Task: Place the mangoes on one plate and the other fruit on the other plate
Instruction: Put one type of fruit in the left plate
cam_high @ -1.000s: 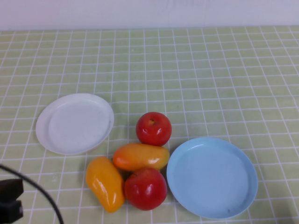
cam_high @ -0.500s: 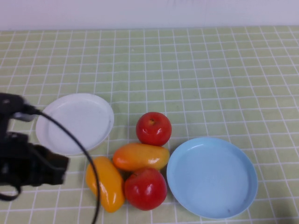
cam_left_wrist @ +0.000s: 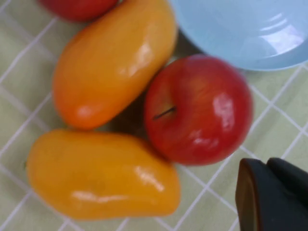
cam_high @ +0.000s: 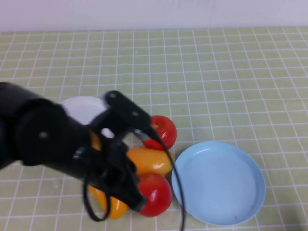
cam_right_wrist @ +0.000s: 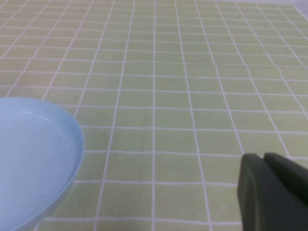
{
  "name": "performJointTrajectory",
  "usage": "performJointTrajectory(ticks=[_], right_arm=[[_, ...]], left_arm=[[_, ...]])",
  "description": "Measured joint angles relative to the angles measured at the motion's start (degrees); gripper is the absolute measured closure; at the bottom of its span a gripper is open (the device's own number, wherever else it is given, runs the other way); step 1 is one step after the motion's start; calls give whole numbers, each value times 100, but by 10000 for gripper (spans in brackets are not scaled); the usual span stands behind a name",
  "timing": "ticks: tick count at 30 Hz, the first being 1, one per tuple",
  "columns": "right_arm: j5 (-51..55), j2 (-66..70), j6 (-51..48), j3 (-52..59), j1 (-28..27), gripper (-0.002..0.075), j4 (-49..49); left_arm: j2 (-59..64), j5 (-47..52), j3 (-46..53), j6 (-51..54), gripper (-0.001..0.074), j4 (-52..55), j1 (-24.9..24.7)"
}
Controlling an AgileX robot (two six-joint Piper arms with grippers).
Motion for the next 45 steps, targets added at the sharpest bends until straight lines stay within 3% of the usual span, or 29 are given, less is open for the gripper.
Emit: performJointTrajectory(ticks=[6, 10, 12, 14, 19, 22, 30, 45], right_arm=[[0, 0, 0, 0, 0, 742, 0], [0, 0, 0, 0, 0, 742, 0], [0, 0, 0, 0, 0, 741, 0], [0, 0, 0, 0, 0, 742, 0], [0, 0, 0, 0, 0, 742, 0], [0, 0, 0, 0, 0, 742, 0], [0, 0, 0, 0, 0, 741, 0], [0, 0, 0, 0, 0, 741, 0]], left_arm=[[749, 325, -556, -278, 734, 770, -890], [1049, 388, -710, -395, 729, 940, -1108], [1087, 388, -737, -420, 688, 941, -1132], [1095, 378, -748, -432, 601, 977, -1135], [1095, 250, -748, -454, 189, 1017, -1135], [1124, 87, -748, -469, 85, 1032, -1135], [1384, 59, -779, -691, 66, 1670, -1271], [1732, 8, -779, -851, 66, 1736, -1402]])
